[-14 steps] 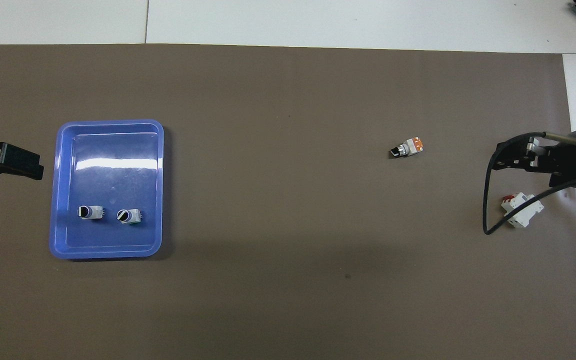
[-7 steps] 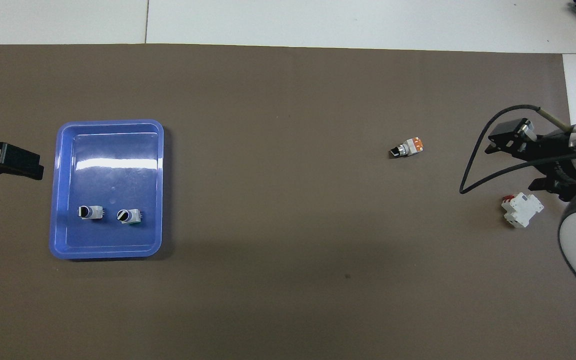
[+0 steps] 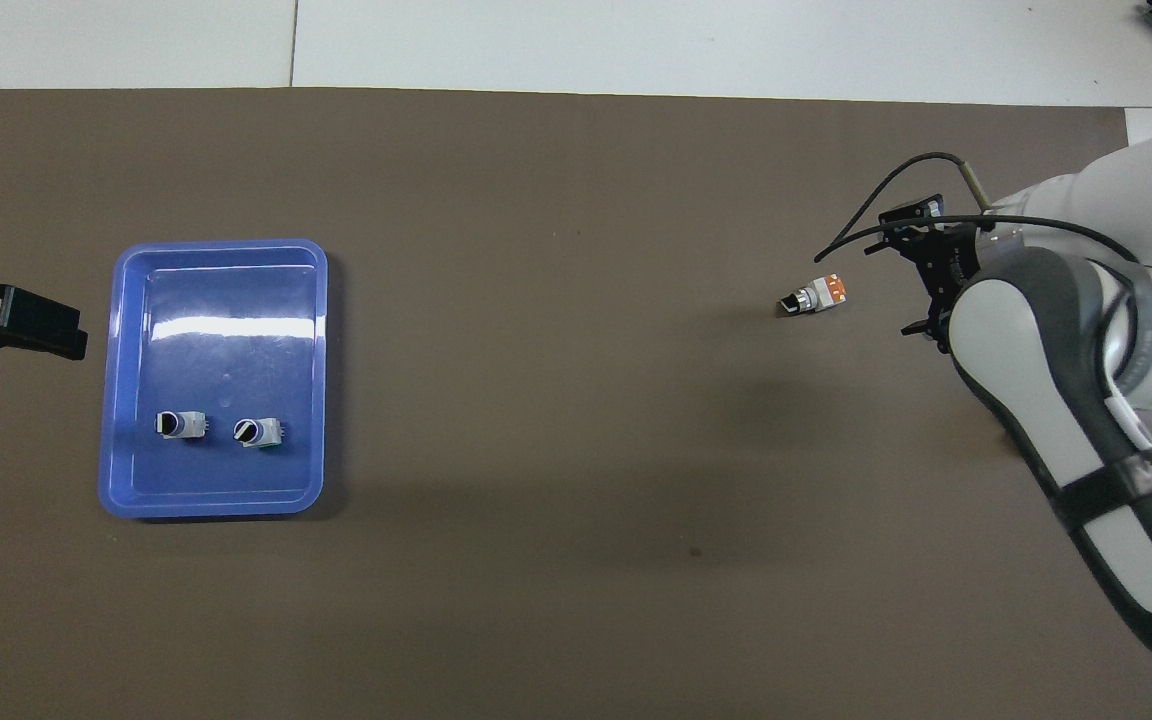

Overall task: Turn and place switch with both arms
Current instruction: 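Lower the right gripper and grasp the orange-and-white switch, then lift the switch with the right gripper and carry it toward the tray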

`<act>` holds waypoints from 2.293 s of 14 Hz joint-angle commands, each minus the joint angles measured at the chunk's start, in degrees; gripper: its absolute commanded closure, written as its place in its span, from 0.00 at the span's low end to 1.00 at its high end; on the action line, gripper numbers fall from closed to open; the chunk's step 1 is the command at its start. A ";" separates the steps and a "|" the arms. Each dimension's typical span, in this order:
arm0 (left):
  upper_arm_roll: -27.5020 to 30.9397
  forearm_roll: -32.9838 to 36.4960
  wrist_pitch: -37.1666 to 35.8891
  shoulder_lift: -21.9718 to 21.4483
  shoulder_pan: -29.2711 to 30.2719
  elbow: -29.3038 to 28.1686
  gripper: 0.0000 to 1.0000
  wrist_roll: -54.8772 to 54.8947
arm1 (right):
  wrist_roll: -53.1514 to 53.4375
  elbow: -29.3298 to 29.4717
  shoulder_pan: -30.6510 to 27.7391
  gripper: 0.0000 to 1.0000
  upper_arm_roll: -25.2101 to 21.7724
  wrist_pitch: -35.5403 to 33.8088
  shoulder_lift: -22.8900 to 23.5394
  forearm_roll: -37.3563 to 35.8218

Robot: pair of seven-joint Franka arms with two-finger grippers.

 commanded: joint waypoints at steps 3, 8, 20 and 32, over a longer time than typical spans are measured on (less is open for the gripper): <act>0.21 0.01 -0.34 -1.26 -0.01 -1.28 0.00 -0.50 | 0.89 1.33 -0.02 0.00 0.48 5.46 6.40 3.45; 0.13 0.01 -0.34 -1.26 -0.01 -1.28 0.00 -0.50 | -1.74 1.16 2.72 0.00 0.39 11.26 12.82 3.73; 0.21 0.01 -0.34 -1.26 -0.01 -1.28 0.00 -0.50 | 0.19 2.65 0.78 0.39 0.48 12.25 15.29 4.08; 0.21 0.01 -0.34 -1.26 -0.01 -1.28 0.00 -0.50 | -5.18 6.43 -1.76 1.00 0.48 -3.80 8.45 24.45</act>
